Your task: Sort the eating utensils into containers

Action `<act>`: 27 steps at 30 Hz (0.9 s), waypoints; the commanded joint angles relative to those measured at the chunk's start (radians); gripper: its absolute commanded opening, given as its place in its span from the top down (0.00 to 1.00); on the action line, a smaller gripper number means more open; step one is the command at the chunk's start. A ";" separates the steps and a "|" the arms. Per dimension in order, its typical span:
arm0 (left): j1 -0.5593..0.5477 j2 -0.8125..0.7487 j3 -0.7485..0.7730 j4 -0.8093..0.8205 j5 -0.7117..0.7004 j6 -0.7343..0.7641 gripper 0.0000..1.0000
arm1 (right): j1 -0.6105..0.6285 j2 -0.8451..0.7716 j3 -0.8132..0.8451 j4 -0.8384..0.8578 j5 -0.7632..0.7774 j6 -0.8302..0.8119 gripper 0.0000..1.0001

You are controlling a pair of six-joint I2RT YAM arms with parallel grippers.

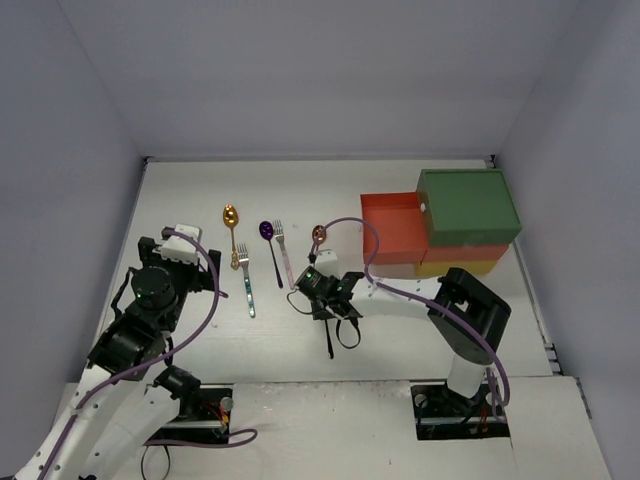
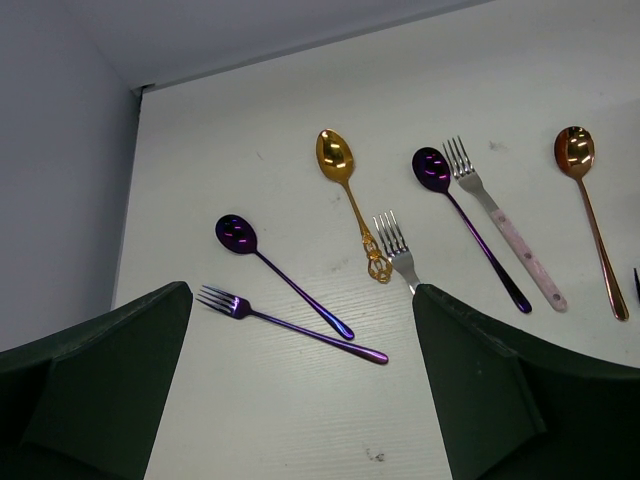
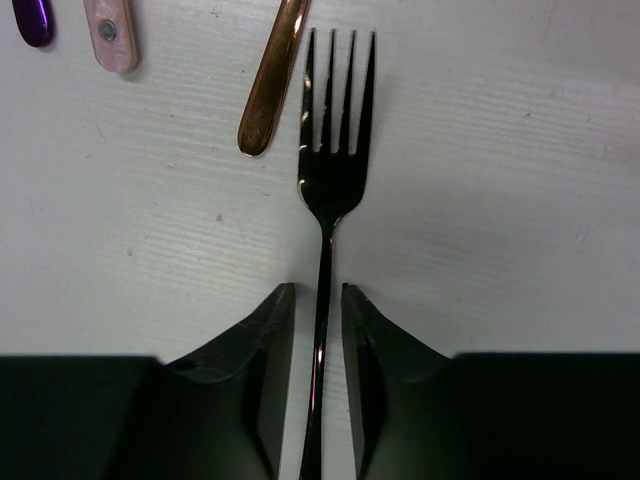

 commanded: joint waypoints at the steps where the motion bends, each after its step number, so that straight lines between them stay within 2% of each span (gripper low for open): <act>1: 0.002 0.008 0.017 0.046 -0.005 -0.010 0.09 | 0.004 0.024 0.001 0.008 0.020 0.036 0.83; 8: 0.002 0.004 0.018 0.044 -0.002 -0.009 0.09 | 0.003 -0.004 0.026 0.008 0.036 0.029 1.00; 16: 0.002 0.006 0.017 0.045 0.001 -0.010 0.09 | -0.023 -0.166 0.156 0.005 0.083 -0.027 1.00; 19: 0.002 0.007 0.017 0.044 0.002 -0.010 0.09 | -0.078 -0.226 0.215 0.005 0.129 -0.044 1.00; 27: 0.002 0.004 0.016 0.047 0.005 -0.012 0.09 | -0.341 -0.334 0.301 0.007 0.292 -0.015 1.00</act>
